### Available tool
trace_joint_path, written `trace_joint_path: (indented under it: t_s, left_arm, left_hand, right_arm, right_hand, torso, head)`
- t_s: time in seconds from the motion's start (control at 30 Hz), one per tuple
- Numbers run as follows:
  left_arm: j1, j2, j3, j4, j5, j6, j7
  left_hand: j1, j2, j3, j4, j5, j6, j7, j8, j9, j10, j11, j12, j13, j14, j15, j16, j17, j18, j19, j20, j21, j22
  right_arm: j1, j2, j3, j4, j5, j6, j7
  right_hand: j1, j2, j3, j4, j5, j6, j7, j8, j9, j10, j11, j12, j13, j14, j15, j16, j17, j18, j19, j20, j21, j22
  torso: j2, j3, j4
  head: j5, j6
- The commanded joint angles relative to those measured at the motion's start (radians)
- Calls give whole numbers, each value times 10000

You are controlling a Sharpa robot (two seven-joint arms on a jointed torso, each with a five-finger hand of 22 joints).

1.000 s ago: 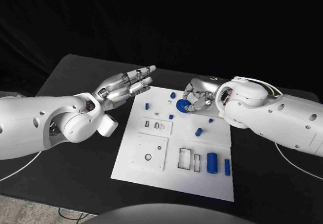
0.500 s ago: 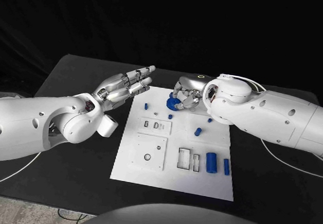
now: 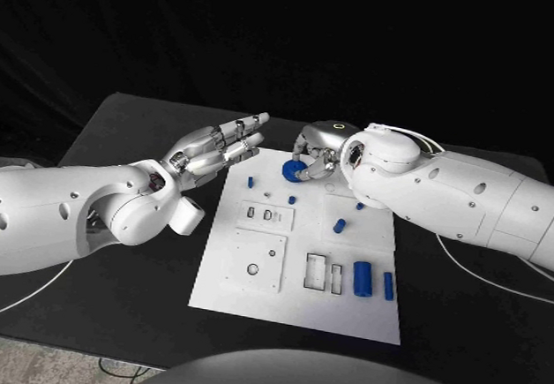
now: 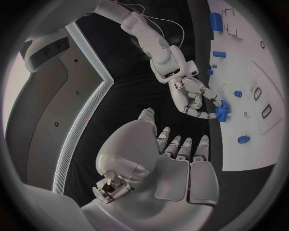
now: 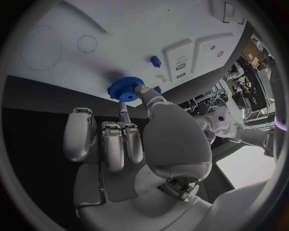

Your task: Assemble the parts on the task board

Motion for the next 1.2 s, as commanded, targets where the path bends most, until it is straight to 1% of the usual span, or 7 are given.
trace_joint_path:
  t_s: [0.03,0.3,0.73,0.8,0.97,1.07,1.2]
  left_arm:
    - [1,31,4,-17,0,166,104]
    - [-1,66,4,-43,0,193,135]
    - [-7,70,3,-73,9,207,133]
    - [-9,78,3,-79,12,212,131]
    - [-12,89,3,-90,17,224,119]
    - [-14,85,3,-93,18,227,112]
    - [-15,76,3,-97,19,226,106]
  left_hand:
    - [84,14,37,-29,59,25,54,40,15,34,9,46,9,-8,80,-37,-14,100,15,33,35,12]
    - [87,14,40,-33,68,38,54,42,16,39,13,47,10,-8,85,-37,-14,100,18,34,38,13]
    - [87,14,40,-33,68,39,54,42,17,40,14,47,10,-8,85,-37,-14,100,18,35,38,13]
    - [87,14,40,-33,68,39,54,42,17,40,14,47,10,-8,85,-37,-14,100,18,35,38,13]
    - [87,14,40,-33,68,39,54,42,17,40,14,47,10,-8,85,-37,-14,100,18,35,38,13]
    - [87,14,40,-33,68,39,54,42,17,40,14,47,10,-8,85,-37,-14,100,18,35,38,13]
    - [96,18,47,-41,86,40,60,41,16,34,19,45,9,-8,95,-37,-14,101,23,38,41,15]
  right_arm:
    - [-36,76,2,-94,-175,-113,-61]
    - [-94,225,2,-173,-159,-58,-50]
    - [-149,197,2,-121,5,23,-10]
    - [-153,186,2,-128,13,13,-6]
    - [-159,150,2,-130,31,-38,-8]
    - [-160,128,2,-133,34,-57,-4]
    - [-162,103,2,-133,37,-102,7]
  right_hand:
    - [26,99,57,1,-87,355,-259,-67,902,1040,74,38,2632,1063,64,33,2633,-69,53,17,-40,1661]
    - [-35,97,56,40,-304,130,-202,-229,881,1040,90,38,2632,1063,79,33,2633,-55,29,30,-119,1654]
    - [-71,104,48,70,-616,82,-183,-305,878,1040,98,38,2632,1063,91,33,2633,-41,2,45,-205,1643]
    - [-111,93,51,112,-955,-392,-95,-628,714,1040,100,38,2632,1063,95,33,2633,-29,-24,56,-286,1629]
    - [-127,73,16,166,-1625,-1210,-117,-1115,316,1040,70,38,2632,1063,82,33,2633,-10,-53,55,-398,1613]
    - [-121,77,-67,190,-2122,-1909,-190,-1146,-22,1040,9,38,2632,1063,49,33,2633,21,-109,26,-568,1575]
    - [-118,86,-161,218,-2408,-2132,-222,-1133,-231,1040,-21,38,2632,1063,28,33,2633,36,-137,5,-676,1553]
  torso:
    - [-7,6,-2]
    - [-9,12,-1]
    - [-16,13,-15]
    - [-12,12,-14]
    - [-7,17,-12]
    - [-9,14,-7]
    - [-10,16,-4]
  head:
    - [6,1]
    - [8,1]
    - [47,1]
    - [44,1]
    - [49,1]
    - [52,1]
    - [53,1]
